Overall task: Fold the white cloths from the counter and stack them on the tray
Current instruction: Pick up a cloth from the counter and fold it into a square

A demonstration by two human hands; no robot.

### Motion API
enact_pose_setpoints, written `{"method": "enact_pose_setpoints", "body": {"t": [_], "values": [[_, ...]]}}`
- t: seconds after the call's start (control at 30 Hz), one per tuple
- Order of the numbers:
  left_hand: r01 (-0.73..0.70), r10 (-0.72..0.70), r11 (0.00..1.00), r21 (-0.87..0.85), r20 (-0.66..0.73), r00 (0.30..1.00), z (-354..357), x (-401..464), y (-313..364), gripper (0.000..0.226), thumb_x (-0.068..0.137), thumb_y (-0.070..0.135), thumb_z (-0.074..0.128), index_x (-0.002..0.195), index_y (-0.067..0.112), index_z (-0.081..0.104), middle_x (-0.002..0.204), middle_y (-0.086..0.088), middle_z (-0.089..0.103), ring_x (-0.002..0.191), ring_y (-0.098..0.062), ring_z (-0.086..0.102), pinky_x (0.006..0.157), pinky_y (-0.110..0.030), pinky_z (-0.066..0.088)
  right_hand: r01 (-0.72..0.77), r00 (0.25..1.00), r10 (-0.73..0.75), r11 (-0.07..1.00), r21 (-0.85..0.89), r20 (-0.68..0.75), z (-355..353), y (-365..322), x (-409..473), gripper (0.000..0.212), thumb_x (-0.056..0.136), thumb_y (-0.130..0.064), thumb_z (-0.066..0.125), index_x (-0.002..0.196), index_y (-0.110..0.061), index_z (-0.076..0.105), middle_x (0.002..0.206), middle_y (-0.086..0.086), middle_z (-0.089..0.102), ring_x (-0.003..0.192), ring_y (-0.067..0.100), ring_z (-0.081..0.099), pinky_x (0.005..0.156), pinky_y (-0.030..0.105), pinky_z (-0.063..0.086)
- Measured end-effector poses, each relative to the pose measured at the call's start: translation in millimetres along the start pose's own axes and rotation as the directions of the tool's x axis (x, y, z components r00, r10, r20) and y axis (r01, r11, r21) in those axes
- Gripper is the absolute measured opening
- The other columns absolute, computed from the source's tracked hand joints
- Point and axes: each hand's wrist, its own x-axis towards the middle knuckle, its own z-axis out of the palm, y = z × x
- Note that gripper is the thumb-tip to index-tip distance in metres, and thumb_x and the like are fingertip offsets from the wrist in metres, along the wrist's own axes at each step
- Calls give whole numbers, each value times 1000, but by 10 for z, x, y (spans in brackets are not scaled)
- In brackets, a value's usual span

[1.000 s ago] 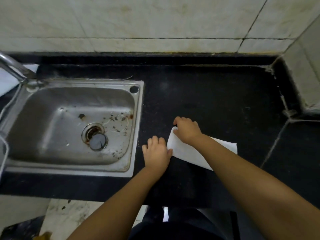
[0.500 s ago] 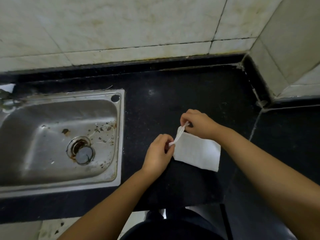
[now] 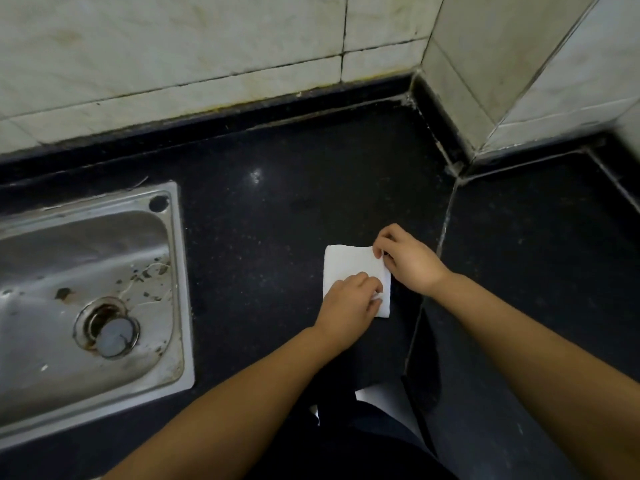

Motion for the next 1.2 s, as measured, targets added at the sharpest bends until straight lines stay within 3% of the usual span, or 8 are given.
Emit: {"method": "enact_pose_setpoints", "body": {"t": [0.27, 0.43, 0.57, 0.73, 0.9, 1.0, 1.1, 1.2], "values": [[-99, 96, 992, 82, 44, 994, 132, -20, -72, 14, 91, 12, 52, 98, 4, 61, 93, -14, 60, 83, -31, 55, 73, -38, 38, 0, 996, -4, 999, -43, -89, 136, 44, -99, 11, 88, -5, 54, 97, -9, 57, 115, 7, 51, 93, 21, 52, 66, 30, 43], [-208, 177, 966, 153, 192, 965, 109, -97, -141, 31, 94, 28, 51, 117, 8, 58, 112, -11, 58, 101, -28, 52, 90, -37, 36, -84, 995, 77, 991, -108, -63, 184, 29, -227, 18, 83, 0, 55, 96, -12, 58, 122, 8, 49, 106, 28, 51, 83, 35, 47], [-157, 169, 964, 213, -39, 985, -57, -109, -294, 48, 91, 39, 36, 122, 11, 60, 121, -6, 63, 111, -24, 59, 101, -30, 30, -179, 961, 178, 984, 14, -211, 111, -177, -233, 23, 88, -4, 53, 106, -9, 65, 132, 10, 50, 120, 30, 48, 101, 43, 38], [45, -137, 907, 418, 193, 972, -122, -45, -533, 65, 99, 48, 16, 150, 14, -6, 159, 1, -13, 147, -14, -12, 116, -40, -12, -242, 966, 252, 961, -137, 64, 394, -533, -277, 58, 102, -38, 27, 152, -15, 11, 161, -2, 2, 148, 12, -5, 119, 44, -4], [50, -195, 892, 449, 282, 939, -120, -176, -678, 69, 98, 53, 15, 148, 17, -17, 157, 3, -23, 144, -13, -21, 117, -44, -13, -267, 941, 305, 935, -235, 145, 533, -471, -455, 61, 102, -42, 15, 151, -14, -9, 159, -4, -19, 145, 11, -20, 116, 50, -14], [124, -220, 906, 406, 197, 956, -168, -182, -655, 69, 99, 51, 18, 150, 14, -10, 159, 0, -14, 146, -13, -14, 117, -42, -11, -313, 947, 318, 945, -89, 45, 431, -481, -473, 58, 102, -35, 25, 152, -14, 4, 161, -2, -7, 148, 15, -8, 119, 44, -3], [377, -375, 896, 233, -57, 925, -233, -136, -561, 61, 99, 46, 31, 148, 12, 21, 153, -7, 27, 142, -22, 22, 116, -40, 14, -513, 835, 533, 843, 158, -133, 304, -483, -460, 47, 99, -30, 40, 143, -13, 36, 147, 8, 38, 134, 24, 35, 108, 39, 30], [527, -522, 831, 178, -78, 850, -271, 37, -440, 48, 96, 47, 39, 129, 12, 47, 130, -8, 50, 122, -24, 43, 102, -40, 32, -664, 743, 669, 742, 93, -29, 238, -526, -360, 44, 96, -40, 45, 126, -9, 49, 127, 12, 53, 116, 29, 51, 94, 41, 40]]}}
